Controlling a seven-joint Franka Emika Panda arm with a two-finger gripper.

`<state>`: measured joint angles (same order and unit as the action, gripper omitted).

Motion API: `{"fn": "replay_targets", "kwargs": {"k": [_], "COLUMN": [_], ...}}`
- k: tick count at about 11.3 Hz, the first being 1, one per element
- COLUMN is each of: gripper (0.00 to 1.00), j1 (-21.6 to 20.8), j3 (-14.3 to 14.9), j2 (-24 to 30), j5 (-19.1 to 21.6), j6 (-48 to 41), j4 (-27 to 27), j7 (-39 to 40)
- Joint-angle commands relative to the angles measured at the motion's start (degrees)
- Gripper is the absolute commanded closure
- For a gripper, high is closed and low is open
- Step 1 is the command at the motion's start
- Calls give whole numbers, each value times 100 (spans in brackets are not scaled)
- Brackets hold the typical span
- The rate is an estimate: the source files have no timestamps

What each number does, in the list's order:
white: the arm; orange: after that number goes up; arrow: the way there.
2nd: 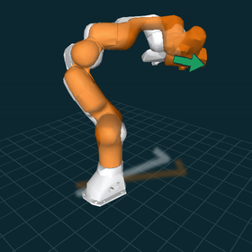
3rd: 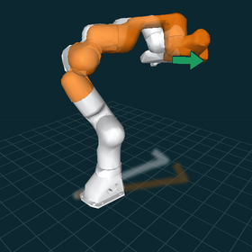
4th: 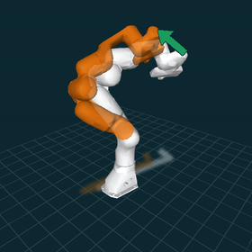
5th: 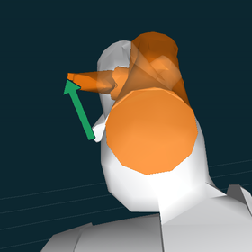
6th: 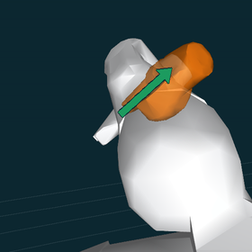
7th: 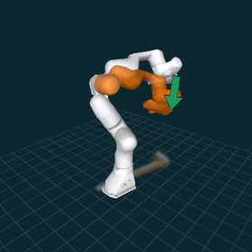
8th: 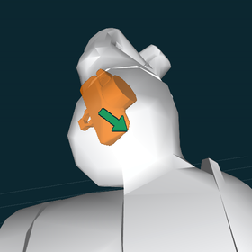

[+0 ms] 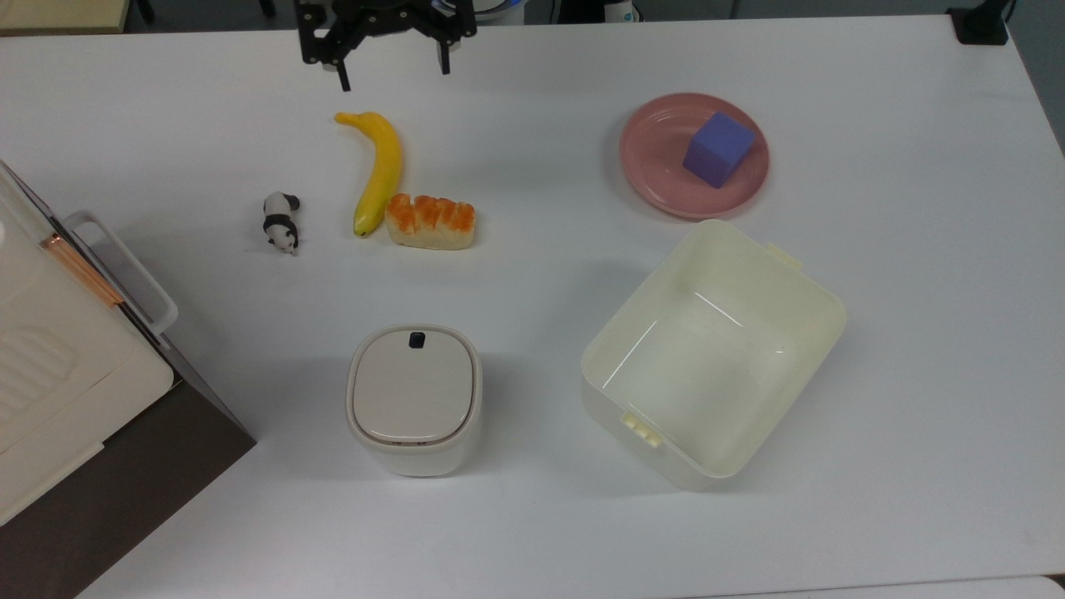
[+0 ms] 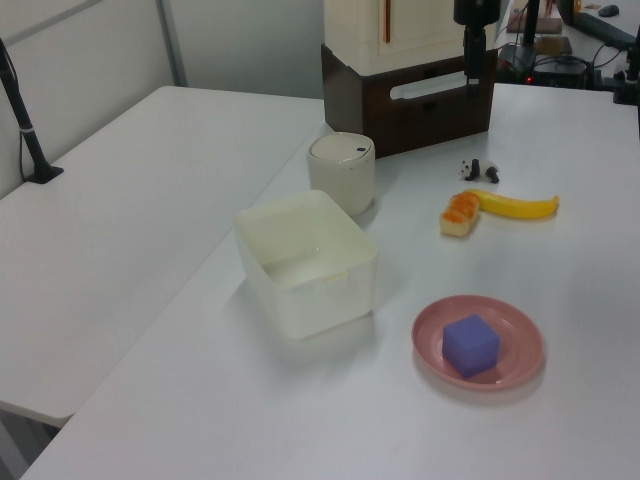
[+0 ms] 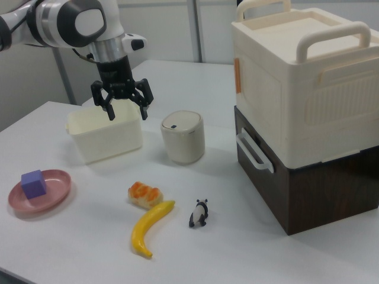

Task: Slide open the drawer
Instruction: 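Move the gripper from above the cream bin toward the cabinet drawer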

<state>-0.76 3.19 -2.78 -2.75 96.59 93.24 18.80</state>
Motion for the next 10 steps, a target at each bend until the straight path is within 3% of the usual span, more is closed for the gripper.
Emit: {"fn": "replay_targets", "kwargs": {"k": [1, 10], "gripper": [0, 0], "j1": [32, 919], "j3": [33, 33], "j2": [-64, -741], "j5": [-6, -525], "j6": [122, 1580], "j4": [106, 282], "j7": [344, 2266]}}
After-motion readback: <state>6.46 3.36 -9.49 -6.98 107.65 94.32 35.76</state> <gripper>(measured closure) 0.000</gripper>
